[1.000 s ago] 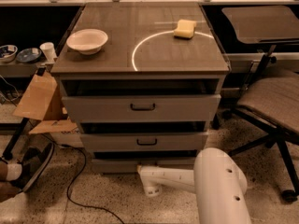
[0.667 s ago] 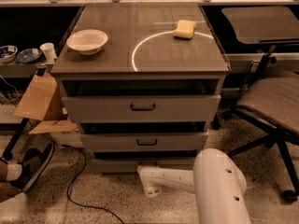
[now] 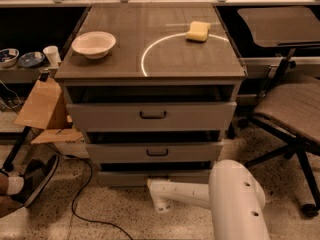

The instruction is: Open bottom drawer

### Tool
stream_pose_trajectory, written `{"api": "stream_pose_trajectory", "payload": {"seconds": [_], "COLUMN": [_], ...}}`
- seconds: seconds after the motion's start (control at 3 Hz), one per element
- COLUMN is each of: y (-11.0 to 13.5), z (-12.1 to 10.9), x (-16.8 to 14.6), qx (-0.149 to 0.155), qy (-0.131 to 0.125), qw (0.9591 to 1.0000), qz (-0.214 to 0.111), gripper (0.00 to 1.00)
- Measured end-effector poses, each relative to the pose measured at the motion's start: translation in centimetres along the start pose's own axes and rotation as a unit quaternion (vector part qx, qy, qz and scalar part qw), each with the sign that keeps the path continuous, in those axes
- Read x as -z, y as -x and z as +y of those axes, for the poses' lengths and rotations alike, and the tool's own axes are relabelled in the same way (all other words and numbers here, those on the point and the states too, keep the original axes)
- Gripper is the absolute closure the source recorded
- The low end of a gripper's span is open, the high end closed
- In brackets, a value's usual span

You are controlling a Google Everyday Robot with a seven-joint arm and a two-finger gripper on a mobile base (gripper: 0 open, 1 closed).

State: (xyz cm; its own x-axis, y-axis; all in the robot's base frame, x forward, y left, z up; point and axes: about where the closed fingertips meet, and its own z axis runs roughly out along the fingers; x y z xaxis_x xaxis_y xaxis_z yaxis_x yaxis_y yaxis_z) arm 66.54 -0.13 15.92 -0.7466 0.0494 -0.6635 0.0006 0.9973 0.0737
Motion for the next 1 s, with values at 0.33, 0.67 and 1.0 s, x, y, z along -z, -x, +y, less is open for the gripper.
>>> {"api": "stream_pose_trajectory", "payload": {"seconds": [0.33,0.67,1.0], "y": [-0.43,-0.34,-0.35], "z": [-0.11,-0.28,-0.27], "x": [0.41,0.51,0.51], "qx": [0.0,-0.008,-0.008], "qy": [0.0,-0.001,-0.001], "qw": [1.0,0.9999,0.9999], "qz": [0.001,-0.007,-0.007], "gripper": [1.0,1.0,1.0]}}
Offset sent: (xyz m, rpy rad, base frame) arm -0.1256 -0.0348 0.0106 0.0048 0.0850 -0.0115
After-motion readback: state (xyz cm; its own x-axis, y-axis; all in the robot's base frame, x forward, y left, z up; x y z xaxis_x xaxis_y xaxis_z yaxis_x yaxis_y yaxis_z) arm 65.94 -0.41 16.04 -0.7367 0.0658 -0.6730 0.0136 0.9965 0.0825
